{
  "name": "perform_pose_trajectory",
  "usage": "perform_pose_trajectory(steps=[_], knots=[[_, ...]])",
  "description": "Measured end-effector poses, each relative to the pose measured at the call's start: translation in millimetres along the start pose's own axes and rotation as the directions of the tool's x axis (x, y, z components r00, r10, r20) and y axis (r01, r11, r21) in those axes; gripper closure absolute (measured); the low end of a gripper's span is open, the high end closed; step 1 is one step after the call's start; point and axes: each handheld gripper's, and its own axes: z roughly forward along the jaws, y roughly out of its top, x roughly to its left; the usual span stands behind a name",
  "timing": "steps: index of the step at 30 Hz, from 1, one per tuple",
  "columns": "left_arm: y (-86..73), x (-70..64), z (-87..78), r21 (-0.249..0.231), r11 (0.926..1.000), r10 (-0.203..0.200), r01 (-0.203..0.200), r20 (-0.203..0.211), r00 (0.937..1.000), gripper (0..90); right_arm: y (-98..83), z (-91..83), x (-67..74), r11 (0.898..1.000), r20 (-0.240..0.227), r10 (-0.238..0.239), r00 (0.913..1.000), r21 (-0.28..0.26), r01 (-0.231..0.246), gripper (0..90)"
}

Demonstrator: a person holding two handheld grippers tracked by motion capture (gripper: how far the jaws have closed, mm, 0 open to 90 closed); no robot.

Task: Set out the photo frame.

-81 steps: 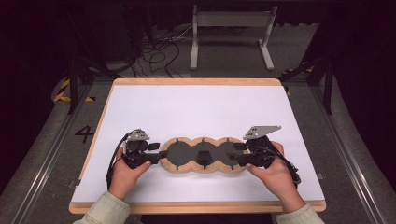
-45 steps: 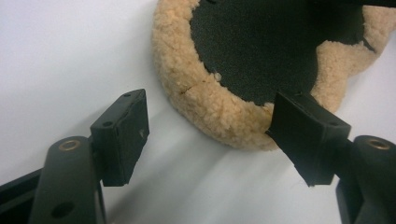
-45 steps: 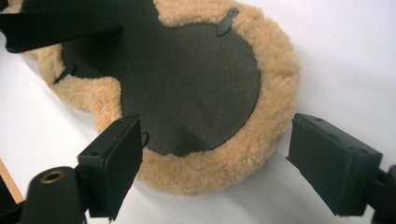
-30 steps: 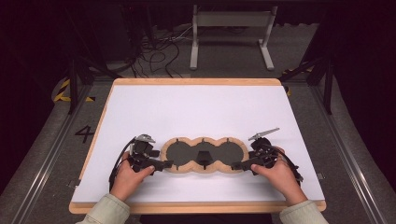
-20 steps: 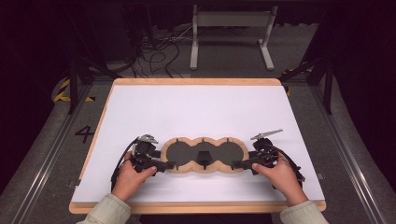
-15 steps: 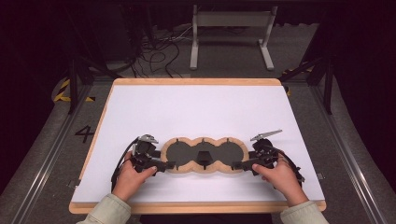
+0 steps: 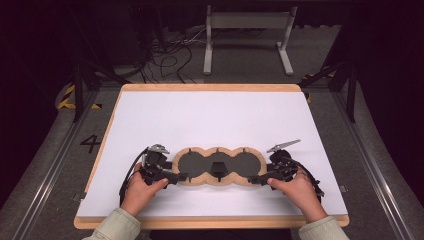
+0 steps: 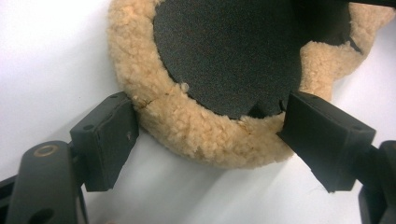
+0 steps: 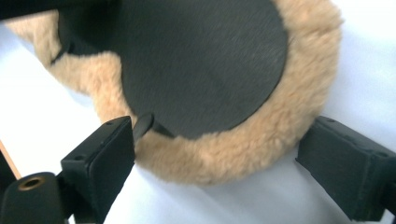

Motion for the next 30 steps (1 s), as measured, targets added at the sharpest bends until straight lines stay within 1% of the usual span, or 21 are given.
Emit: perform_pose_trajectory(steps=[1,2,3,5,8,12,13,15,17,18,20,23,24,25,26,29,30], knots=[[0.1,0.1,0.1,-0.001,1.0,0.002,-0.002,-0.005,1.0,19.3,0.2,-0.3,1.3,1.0,0.004,-0.002,1.0,0.013,0.002,11.4],[0.0,-0.7,0.2,0.002,1.0,-0.008,0.008,0.01,0.9999,19.3,0.7,-0.4,2.1,1.0,0.006,-0.009,0.9999,0.025,0.008,11.4],[0.0,-0.9,0.2,0.003,0.9999,-0.011,0.011,0.011,0.9999,19.4,1.3,-0.4,3.0,0.999,0.008,-0.011,0.9999,0.035,0.01,11.8],[0.4,-0.2,0.0,0.002,1.0,-0.005,0.005,-0.001,1.0,19.4,2.4,-0.8,3.6,0.999,0.013,-0.005,0.9999,0.046,0.005,12.9],[1.0,-0.9,0.1,0.003,0.9999,-0.014,0.014,-0.005,0.9999,19.7,3.3,-1.3,3.8,0.999,0.022,0.007,0.9997,0.048,-0.008,15.2],[1.8,-2.6,-0.3,0.006,0.9995,-0.03,0.03,-0.004,0.9996,21.0,4.1,-2.2,3.2,0.999,0.018,0.013,0.9998,0.048,-0.014,17.0],[2.4,-2.4,-0.6,0.006,0.9997,-0.022,0.022,-0.018,0.9996,21.2,4.0,-3.0,1.9,0.999,0.008,0.02,0.9998,0.044,-0.02,18.3],[2.7,-3.5,-0.8,0.006,0.9997,-0.022,0.022,-0.026,0.9994,21.6,4.1,-5.3,-0.4,0.999,-0.008,0.034,0.9994,0.031,-0.034,19.9],[3.1,-3.9,-1.6,0.01,0.9999,-0.012,0.012,-0.036,0.9993,21.8,4.3,-8.3,-1.5,0.999,-0.017,0.043,0.9989,0.006,-0.043,21.0],[3.0,-4.7,-1.8,0.0,0.9998,-0.022,0.022,-0.043,0.9988,22.2,4.7,-11.3,-1.7,0.999,-0.015,0.046,0.9988,-0.016,-0.046,23.0],[3.4,-5.1,-3.5,-0.004,0.9998,-0.022,0.022,-0.06,0.998,23.5,5.3,-16.2,-2.0,0.997,-0.023,0.055,0.9982,-0.055,-0.057,26.4],[3.9,-5.3,-8.1,-0.042,0.9986,-0.037,0.033,-0.098,0.9945,27.6,6.0,-24.3,-1.2,0.991,-0.028,0.055,0.9981,-0.123,-0.058,34.0],[3.8,-5.3,-9.4,-0.049,0.9982,-0.039,0.034,-0.101,0.9941,29.8,6.1,-27.0,-0.1,0.988,-0.019,0.052,0.9985,-0.145,-0.054,38.1],[3.8,-5.6,-11.4,-0.064,0.9974,-0.041,0.034,-0.115,0.9925,32.0,6.3,-28.3,0.6,0.987,-0.011,0.049,0.9988,-0.156,-0.05,41.3],[3.8,-5.9,-13.4,-0.081,0.9961,-0.045,0.036,-0.117,0.9922,33.8,6.5,-29.6,1.7,0.985,0.003,0.048,0.9988,-0.167,-0.047,44.5],[4.3,-7.3,-19.0,-0.118,0.9924,-0.051,0.035,-0.137,0.9892,38.3,7.2,-30.6,5.0,0.984,0.059,0.037,0.9976,-0.178,-0.026,52.7],[4.2,-7.5,-20.9,-0.132,0.9907,-0.051,0.031,-0.149,0.9874,39.9,7.1,-30.4,5.4,0.984,0.065,0.037,0.9972,-0.179,-0.025,54.2]])
